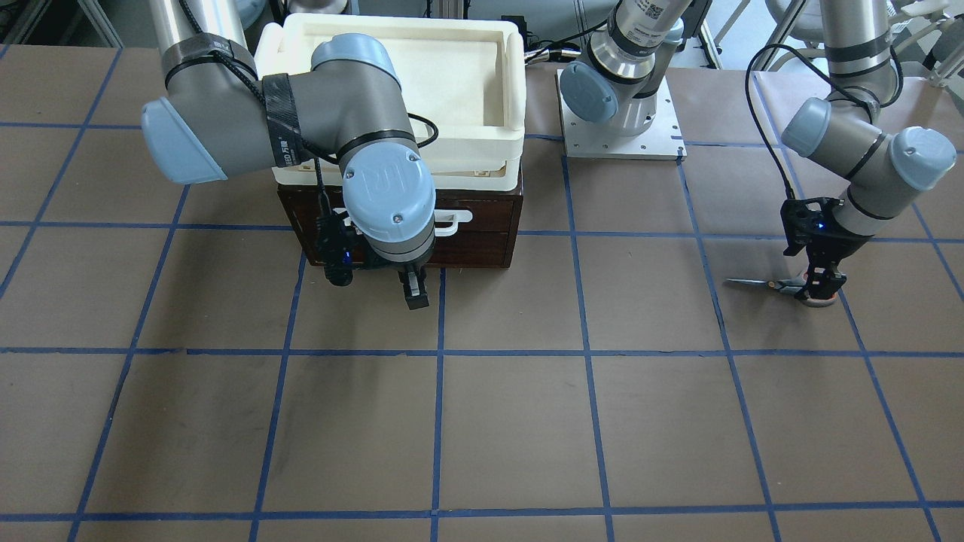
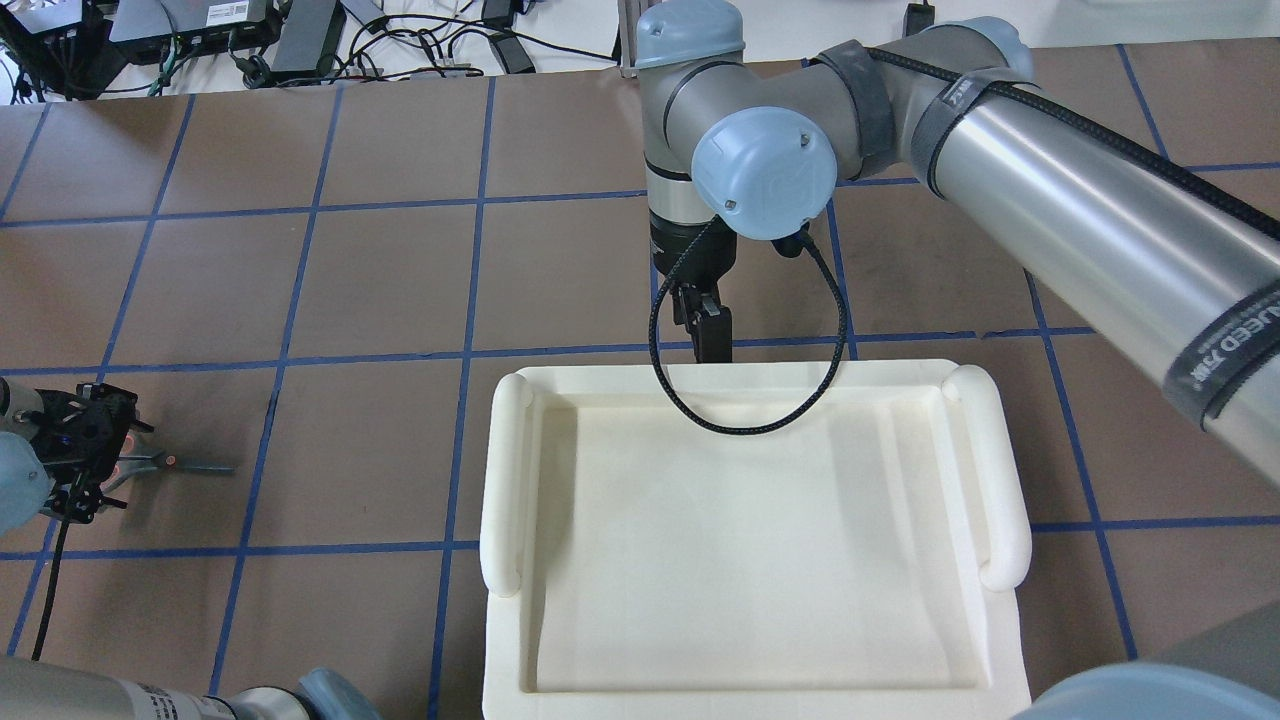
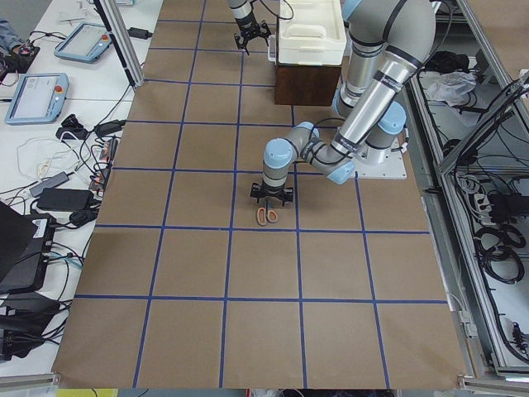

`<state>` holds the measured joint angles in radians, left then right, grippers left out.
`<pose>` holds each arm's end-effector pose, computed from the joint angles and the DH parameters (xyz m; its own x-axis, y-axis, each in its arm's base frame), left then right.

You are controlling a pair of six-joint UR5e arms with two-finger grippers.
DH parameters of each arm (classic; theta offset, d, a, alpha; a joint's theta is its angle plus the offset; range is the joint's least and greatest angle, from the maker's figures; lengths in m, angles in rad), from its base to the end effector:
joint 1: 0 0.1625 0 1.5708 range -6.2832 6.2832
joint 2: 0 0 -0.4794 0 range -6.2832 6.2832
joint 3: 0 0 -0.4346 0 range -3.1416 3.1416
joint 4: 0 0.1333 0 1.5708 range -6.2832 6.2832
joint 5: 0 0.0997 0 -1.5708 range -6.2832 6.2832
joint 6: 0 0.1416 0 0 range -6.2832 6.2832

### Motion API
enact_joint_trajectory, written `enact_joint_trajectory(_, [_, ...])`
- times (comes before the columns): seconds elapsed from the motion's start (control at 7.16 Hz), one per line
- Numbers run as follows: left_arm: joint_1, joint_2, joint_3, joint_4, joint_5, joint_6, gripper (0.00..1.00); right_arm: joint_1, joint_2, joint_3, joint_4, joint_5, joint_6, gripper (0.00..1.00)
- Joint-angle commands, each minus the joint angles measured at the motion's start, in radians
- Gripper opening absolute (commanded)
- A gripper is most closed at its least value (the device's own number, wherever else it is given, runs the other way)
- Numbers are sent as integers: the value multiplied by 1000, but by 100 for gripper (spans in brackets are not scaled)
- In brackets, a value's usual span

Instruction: Place scissors in drawer with both arms

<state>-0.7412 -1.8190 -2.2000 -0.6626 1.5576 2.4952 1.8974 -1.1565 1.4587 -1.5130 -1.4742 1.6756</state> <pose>0.2772 -0.4370 0.1545 0.0951 0.9950 -0.0291 0.9954 -0.0946 0.0166 0.3482 -0.5700 0.3050 -0.1988 0.9116 0.3598 0.9798 0.1928 0.0529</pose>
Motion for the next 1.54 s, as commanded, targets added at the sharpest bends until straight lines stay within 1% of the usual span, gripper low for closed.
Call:
enact_joint_trajectory(0.0, [-1,-12,-1,1,-1,-10,100,0,3,0,36,0,3,100])
enact_joint_trajectory(0.28, [-1,-29,0,1,-1,-39,100,-1,4,20,45,0,3,100])
enact_joint_trajectory(0.7, [-1,-36,5,1,-1,-42,100,-3,6,23,42,0,1,100])
enact_joint_trajectory(1.12, [-9,-42,8,1,-1,-54,96,-3,18,31,39,6,1,100])
enact_joint_trajectory(1.4, [-12,-45,8,1,-14,-61,86,-3,21,31,36,6,1,100])
